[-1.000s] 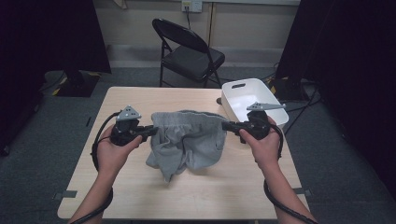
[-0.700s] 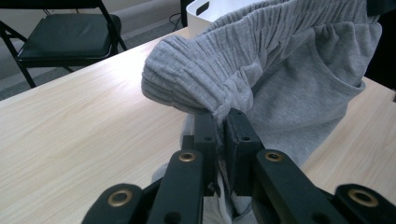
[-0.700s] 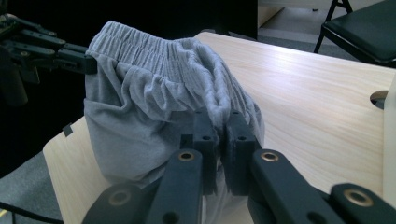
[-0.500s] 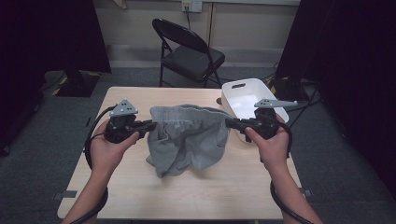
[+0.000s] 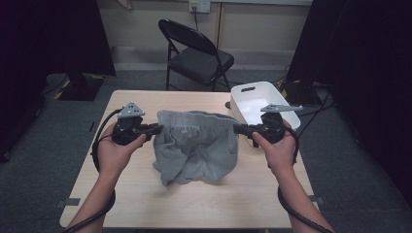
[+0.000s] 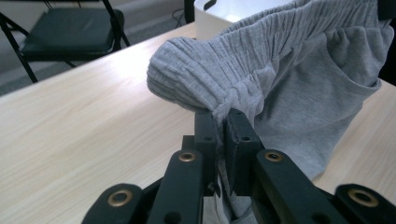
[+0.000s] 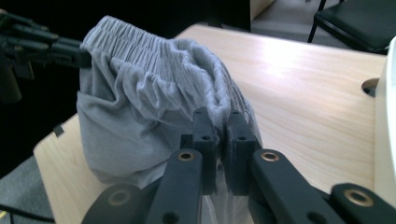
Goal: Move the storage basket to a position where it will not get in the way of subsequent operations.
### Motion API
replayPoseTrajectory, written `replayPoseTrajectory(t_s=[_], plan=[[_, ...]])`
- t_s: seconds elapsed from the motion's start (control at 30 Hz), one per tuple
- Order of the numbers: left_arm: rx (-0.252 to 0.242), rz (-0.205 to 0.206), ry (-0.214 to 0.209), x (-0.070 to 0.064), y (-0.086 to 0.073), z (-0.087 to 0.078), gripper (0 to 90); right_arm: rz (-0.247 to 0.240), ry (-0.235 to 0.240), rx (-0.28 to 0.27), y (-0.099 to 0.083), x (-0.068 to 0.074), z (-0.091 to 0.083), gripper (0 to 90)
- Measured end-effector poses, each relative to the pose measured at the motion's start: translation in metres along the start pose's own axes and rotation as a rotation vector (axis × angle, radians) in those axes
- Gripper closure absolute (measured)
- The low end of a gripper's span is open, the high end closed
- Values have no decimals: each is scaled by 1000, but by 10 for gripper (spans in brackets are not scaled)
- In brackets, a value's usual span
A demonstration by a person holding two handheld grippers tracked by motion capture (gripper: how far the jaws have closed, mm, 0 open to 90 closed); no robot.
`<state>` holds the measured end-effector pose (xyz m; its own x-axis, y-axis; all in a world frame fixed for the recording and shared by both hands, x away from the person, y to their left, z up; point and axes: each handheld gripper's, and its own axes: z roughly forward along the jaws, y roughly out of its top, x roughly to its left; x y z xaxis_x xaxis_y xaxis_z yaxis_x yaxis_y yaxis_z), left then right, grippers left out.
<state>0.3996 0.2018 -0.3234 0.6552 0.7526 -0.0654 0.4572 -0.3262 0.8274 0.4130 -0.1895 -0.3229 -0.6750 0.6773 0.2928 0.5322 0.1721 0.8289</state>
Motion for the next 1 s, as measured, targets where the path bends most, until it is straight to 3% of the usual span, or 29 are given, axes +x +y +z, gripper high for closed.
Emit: replayPoseTrajectory(t_s=[0.07,0.1,0.13,0.2,0.23,0.27,0.3,0.33,0.37,0.4,0.43,0.47,0.5,0.6,0.67,0.7,0.77,0.93,0.97,1.0], plan=[[13,-2,1,5,-1,4,846,2,0,13,0,-6,8,852],[29,-17,-2,18,-2,12,846,5,0,25,1,-10,14,852],[29,-17,-2,18,-2,12,846,5,0,25,1,-10,14,852],[54,-32,27,39,2,27,847,16,-43,61,10,-21,28,853],[54,-32,27,39,2,27,848,16,-43,61,10,-21,28,853],[44,-50,46,47,5,34,848,24,-99,63,18,-29,37,853],[25,-65,95,60,13,43,847,55,-185,34,34,-44,52,836],[-32,-49,204,68,21,51,824,60,-217,-2,39,-48,58,789],[-32,-49,204,68,21,51,645,60,-217,-2,39,-48,58,789],[-83,-83,242,73,26,55,554,24,-337,-47,50,-51,72,603],[-71,-75,252,74,27,57,522,31,-352,-52,51,-51,78,496],[-71,-75,252,74,27,57,507,31,-352,-52,51,-51,78,496],[-37,-42,221,70,25,62,450,-21,-328,-40,49,-45,86,469],[-18,-31,183,63,9,65,390,-97,-254,-14,37,-33,89,394],[-11,-35,152,56,-5,66,356,-90,-212,-10,26,-28,88,376],[-10,-38,146,53,-10,65,335,-109,-184,4,18,-23,86,376],[-6,-37,130,46,-22,62,325,-138,-168,16,6,-17,81,371],[-2,-27,98,30,-42,56,312,-157,-148,35,-30,-4,67,371],[7,-15,88,22,-53,54,311,-152,-138,42,-40,-2,65,372],[7,-15,88,22,-53,54,311,-152,-138,42,-40,-2,65,372]])
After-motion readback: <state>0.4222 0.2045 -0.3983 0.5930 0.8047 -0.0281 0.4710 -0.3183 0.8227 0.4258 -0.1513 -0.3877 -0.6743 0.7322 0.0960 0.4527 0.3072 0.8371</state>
